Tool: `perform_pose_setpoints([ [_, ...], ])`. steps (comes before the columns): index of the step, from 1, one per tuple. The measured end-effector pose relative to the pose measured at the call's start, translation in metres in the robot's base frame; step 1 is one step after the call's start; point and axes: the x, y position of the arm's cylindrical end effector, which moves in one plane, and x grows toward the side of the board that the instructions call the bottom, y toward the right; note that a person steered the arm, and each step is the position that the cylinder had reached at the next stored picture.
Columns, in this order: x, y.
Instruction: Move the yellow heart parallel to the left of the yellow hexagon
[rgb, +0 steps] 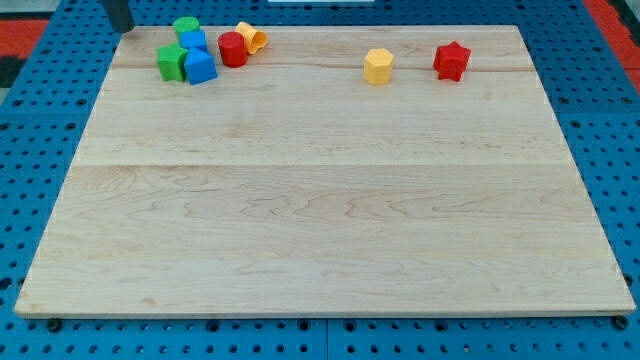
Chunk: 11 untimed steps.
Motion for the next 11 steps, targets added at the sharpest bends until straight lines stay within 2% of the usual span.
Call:
perform_pose_setpoints([
  [2,0.001,0.176],
  [3,0.001,0.202],
  [4,0.001,0.202],
  [5,0.001,0.245],
  [6,0.001,0.261],
  [11,0.057,0.251],
])
